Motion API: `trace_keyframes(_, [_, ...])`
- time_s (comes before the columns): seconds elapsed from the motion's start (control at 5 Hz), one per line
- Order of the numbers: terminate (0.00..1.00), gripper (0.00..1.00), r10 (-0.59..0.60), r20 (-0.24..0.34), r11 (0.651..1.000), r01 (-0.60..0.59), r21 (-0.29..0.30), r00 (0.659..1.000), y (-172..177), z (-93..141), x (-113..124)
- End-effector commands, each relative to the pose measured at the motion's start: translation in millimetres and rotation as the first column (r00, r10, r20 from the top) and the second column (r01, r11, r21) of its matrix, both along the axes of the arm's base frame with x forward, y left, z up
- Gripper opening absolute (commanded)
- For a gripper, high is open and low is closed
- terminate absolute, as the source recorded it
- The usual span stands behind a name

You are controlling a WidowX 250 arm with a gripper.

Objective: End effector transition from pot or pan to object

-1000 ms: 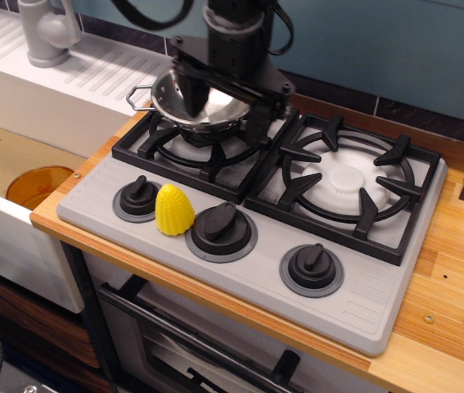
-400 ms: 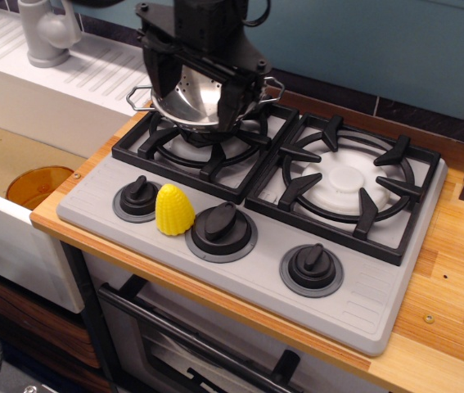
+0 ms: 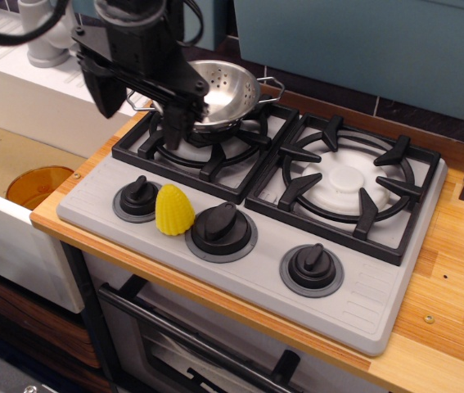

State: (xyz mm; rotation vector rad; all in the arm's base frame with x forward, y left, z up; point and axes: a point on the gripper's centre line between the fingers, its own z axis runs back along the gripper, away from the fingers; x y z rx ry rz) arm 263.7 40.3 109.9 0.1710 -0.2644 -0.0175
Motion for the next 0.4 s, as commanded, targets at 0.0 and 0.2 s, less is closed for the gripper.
trace_keyframes(0.0, [0.0, 1.0, -0.006, 0.08, 0.999, 0.009, -0.034, 0.997, -0.5, -12.9, 18.1])
trace_keyframes(0.2, [0.0, 1.0, -0.028, 0.093, 0.999, 0.032, -0.041, 0.995, 3.4, -20.6, 18.7])
